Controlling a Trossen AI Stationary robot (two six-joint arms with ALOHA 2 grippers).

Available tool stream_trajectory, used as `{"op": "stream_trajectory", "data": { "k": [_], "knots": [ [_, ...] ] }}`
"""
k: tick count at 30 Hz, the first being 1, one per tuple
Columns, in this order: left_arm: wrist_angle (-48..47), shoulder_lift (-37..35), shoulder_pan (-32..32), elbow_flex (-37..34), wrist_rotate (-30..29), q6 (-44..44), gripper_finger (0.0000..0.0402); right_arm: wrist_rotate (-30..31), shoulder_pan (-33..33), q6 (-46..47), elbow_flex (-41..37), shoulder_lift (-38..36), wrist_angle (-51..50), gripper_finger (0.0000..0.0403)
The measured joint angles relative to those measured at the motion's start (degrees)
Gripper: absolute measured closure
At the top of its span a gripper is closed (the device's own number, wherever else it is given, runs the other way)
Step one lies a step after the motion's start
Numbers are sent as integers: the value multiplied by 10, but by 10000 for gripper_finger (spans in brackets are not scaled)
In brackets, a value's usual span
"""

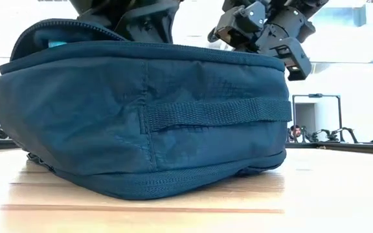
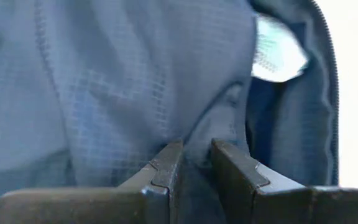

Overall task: Unpack backpack
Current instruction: Open the backpack

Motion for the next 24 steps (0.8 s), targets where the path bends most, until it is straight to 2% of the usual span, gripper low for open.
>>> {"op": "stream_trajectory", "data": {
  "k": [4,6,9,10,18,24],
  "knots": [
    [3,0,0,11,0,5,332,1,-10,-5,0,1,-3,258],
    [1,0,0,14,0,10,332,2,-10,-10,0,1,1,295],
    [-8,0,3,29,0,21,332,2,-11,-16,0,1,5,375],
    [-8,0,5,36,0,24,332,1,-12,-17,0,1,3,388],
    [-46,0,39,92,-26,70,338,1,-12,-16,0,2,-5,401],
    [-10,0,78,96,-17,98,338,1,-12,-15,0,2,-5,402]
  ]
}}
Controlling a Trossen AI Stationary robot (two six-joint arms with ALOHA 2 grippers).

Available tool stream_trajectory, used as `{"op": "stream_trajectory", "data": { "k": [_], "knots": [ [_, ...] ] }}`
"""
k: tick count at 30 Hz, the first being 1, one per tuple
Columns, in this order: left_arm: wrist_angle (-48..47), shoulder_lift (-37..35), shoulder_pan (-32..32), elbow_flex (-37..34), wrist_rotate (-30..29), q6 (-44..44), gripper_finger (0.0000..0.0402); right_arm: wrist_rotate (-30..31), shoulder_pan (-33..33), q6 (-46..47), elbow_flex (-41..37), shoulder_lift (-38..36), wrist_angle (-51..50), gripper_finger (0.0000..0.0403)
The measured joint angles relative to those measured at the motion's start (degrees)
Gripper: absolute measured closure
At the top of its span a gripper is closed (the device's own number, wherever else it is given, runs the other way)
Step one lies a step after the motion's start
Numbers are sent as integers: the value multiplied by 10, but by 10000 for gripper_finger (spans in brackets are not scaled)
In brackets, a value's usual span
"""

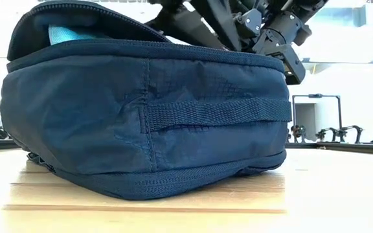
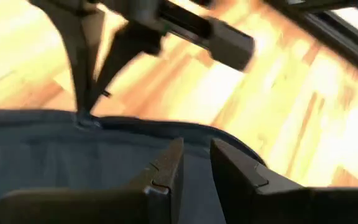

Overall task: Unpack backpack
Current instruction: Open the backpack

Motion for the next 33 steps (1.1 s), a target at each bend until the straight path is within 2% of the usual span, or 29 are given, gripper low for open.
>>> {"op": "stream_trajectory", "data": {
  "k": [6,15,20,25,30,33],
  "knots": [
    [-9,0,8,-2,8,-26,331,0,0,0,0,0,0,402],
    [-10,0,15,-47,2,-98,265,0,-1,-13,0,0,0,403],
    [6,0,24,-77,2,-156,260,0,-2,-15,0,0,-1,403],
    [26,1,25,-95,2,-157,295,-1,-5,-15,0,0,-1,403],
    [37,1,25,-96,2,-148,389,-2,-10,-14,0,0,-1,403],
    [55,1,25,-92,1,-127,399,-2,-12,-14,0,0,-2,403]
  ]
}}
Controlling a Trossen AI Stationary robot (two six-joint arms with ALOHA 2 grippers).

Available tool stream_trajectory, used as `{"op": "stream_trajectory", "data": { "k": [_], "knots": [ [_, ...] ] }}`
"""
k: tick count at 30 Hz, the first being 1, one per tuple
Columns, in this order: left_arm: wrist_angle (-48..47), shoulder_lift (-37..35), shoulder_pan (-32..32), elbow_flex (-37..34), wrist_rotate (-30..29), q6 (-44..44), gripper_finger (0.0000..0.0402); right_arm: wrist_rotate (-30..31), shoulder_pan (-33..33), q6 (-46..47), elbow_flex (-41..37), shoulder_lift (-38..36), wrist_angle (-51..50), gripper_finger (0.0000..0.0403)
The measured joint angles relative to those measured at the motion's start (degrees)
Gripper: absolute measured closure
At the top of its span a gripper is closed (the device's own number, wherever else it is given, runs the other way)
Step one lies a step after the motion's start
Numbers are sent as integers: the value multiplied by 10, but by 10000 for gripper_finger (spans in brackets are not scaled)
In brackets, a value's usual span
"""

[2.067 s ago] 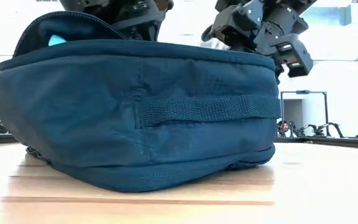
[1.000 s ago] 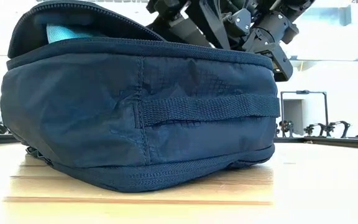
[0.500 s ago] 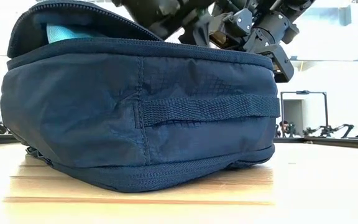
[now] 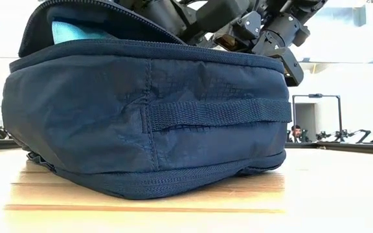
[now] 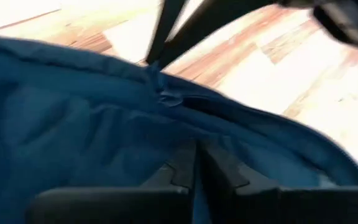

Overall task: Unpack backpack
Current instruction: Open the backpack

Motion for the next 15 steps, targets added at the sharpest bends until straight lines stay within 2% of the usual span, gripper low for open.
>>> {"op": "stream_trajectory", "data": {
  "k": [15],
  "knots": [
    [38,0,-12,1,0,52,402,1,-20,6,0,0,7,403]
  ]
}}
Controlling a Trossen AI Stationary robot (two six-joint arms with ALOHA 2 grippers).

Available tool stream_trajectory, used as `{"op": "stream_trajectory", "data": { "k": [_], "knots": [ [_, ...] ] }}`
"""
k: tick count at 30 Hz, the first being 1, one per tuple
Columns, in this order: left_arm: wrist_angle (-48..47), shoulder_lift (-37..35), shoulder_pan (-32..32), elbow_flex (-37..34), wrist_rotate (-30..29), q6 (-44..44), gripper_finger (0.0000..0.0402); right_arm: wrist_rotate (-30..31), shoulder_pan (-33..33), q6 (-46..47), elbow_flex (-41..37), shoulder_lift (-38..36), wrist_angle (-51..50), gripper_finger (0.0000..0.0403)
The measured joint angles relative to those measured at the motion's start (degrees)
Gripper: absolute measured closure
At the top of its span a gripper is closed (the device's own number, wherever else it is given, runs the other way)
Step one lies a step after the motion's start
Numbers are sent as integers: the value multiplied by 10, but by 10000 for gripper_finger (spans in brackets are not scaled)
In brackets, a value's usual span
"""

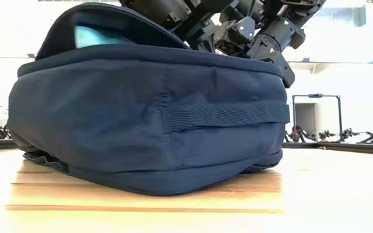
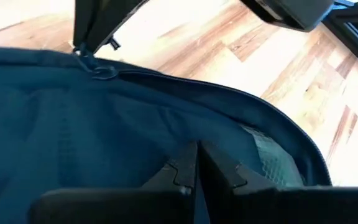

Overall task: Unpack backpack
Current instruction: Open the backpack

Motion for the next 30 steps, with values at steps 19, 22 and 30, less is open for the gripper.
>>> {"op": "stream_trajectory", "data": {
  "k": [19,22,30],
  "knots": [
    [22,0,0,0,14,37,402,0,-4,-31,0,0,-6,403],
    [22,0,0,0,14,38,402,0,-3,-32,0,0,-6,403],
    [22,0,0,0,14,38,402,0,-3,-32,0,0,-6,403]
  ]
}}
